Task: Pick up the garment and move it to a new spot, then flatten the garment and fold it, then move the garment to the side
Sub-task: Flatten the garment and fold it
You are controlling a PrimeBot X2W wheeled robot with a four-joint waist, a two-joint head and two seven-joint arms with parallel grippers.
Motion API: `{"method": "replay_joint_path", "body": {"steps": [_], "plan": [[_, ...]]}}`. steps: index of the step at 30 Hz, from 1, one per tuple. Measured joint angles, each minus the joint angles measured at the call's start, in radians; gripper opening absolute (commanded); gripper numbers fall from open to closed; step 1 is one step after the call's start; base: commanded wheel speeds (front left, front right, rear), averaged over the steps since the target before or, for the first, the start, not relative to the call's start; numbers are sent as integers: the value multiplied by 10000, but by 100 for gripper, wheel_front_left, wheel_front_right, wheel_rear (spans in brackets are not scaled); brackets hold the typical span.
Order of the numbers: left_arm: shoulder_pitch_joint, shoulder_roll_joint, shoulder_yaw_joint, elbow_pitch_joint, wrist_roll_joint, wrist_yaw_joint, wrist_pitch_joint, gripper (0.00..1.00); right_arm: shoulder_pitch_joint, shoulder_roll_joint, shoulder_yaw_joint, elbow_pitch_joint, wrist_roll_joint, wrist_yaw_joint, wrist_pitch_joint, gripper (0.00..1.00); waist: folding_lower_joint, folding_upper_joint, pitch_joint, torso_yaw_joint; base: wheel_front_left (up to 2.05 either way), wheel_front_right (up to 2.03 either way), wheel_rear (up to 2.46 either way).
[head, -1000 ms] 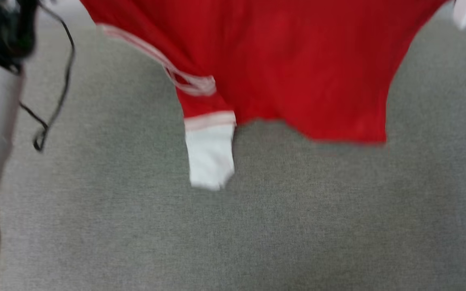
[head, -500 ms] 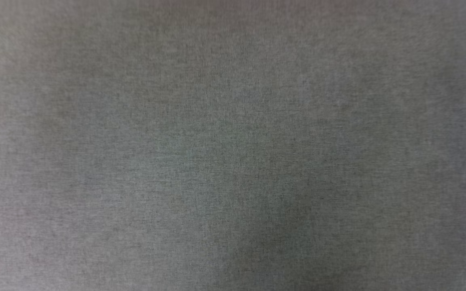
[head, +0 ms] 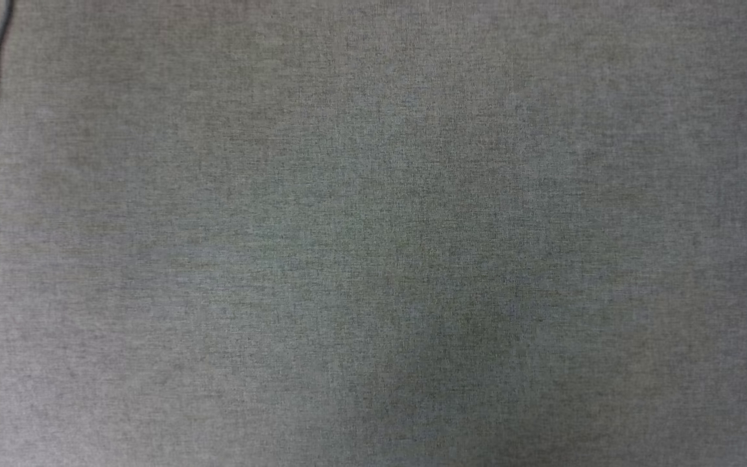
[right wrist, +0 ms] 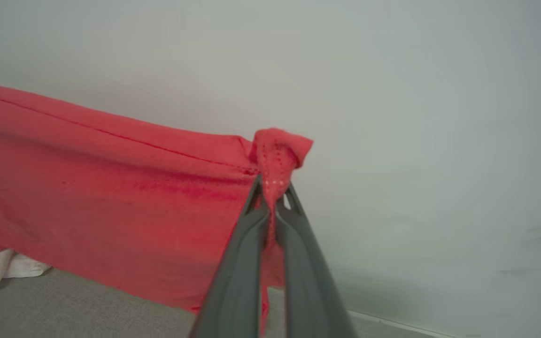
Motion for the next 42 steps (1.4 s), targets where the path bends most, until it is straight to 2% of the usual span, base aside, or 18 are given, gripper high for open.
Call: {"method": "replay_joint_path", "body": {"steps": [7,14,18,22,27,33,42], "plan": [[1575,-184,58,723,-694,-481,-125,0,1443,-79,888,351,851,0,-314,0,-1,0,-627,28,0,0,0],[4498,27,25,341,-1329,-637,-222,0,3939,-625,1641,-188,2006,0,-546,0,-2,0,-1793,65,0,0,0],[6457,71,-121,-228,-1492,-644,-272,0,5710,-991,1776,-857,2581,2,-570,0,-2,0,-2554,120,0,0,0],[8514,169,-385,-963,-1498,-299,-151,0,7673,-1137,1737,-1582,2899,2,-548,0,-2,0,-3387,174,0,0,0],[10938,545,-318,-2426,-1758,602,-115,0,9948,-1126,1446,-2481,3016,2,-433,0,-3,0,-4394,186,0,0,0],[14097,1043,198,-4880,-2512,2000,50,0,12316,-832,863,-3749,2964,4,23,0,-5,0,-5407,58,0,0,0],[17598,1624,654,-8627,-3256,4065,648,0,15291,-403,-330,-5812,2533,2,1043,0,-6,0,-6096,-43,0,0,0]]}}
